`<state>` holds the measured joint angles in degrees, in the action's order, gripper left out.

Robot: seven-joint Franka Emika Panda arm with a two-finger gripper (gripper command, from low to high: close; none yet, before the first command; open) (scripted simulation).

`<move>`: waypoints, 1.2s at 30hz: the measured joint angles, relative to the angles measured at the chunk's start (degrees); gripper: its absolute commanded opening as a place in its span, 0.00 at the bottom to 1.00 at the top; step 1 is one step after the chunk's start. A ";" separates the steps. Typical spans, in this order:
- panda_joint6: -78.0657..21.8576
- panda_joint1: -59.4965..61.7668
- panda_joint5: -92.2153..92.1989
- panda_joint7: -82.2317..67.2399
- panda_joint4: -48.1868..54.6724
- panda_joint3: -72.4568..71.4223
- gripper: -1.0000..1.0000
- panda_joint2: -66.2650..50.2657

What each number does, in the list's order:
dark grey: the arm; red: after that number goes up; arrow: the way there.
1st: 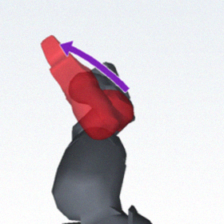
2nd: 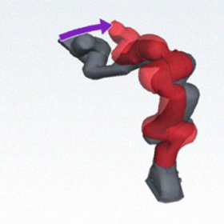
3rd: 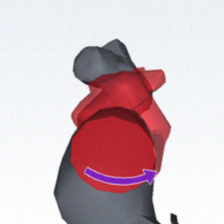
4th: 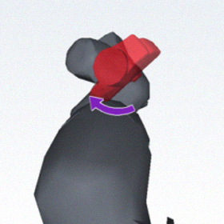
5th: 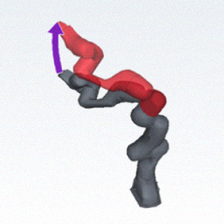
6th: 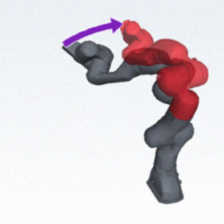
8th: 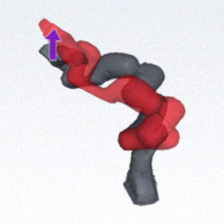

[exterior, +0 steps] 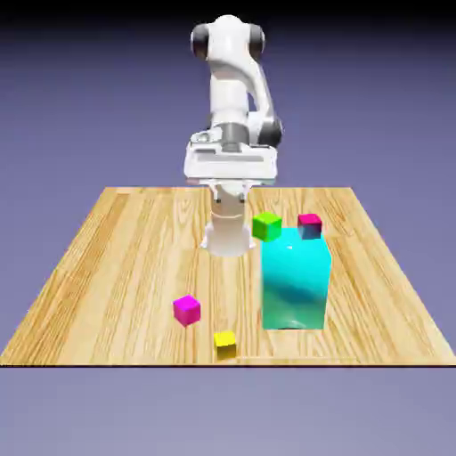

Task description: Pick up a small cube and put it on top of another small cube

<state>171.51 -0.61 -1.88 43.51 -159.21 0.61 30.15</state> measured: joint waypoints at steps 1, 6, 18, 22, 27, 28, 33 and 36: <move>-2.07 0.07 -1.56 0.87 1.48 0.51 0.50 -2.08; -12.43 0.40 -9.33 5.22 8.89 3.03 0.50 -12.46; -37.28 1.24 -28.00 15.65 26.67 9.09 0.50 -37.38; -45.56 1.46 -34.22 19.12 32.60 11.11 0.50 -45.68; -55.92 1.80 -42.00 23.47 40.00 13.64 0.50 -56.06; -57.99 1.86 -43.56 24.34 41.48 14.15 0.50 -58.14; -65.00 2.09 -48.82 27.28 46.50 15.86 0.50 -65.17; -59.15 0.52 -53.50 24.32 45.27 12.89 0.00 -70.11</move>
<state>112.36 -0.09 -55.37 67.82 -113.95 13.50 -39.95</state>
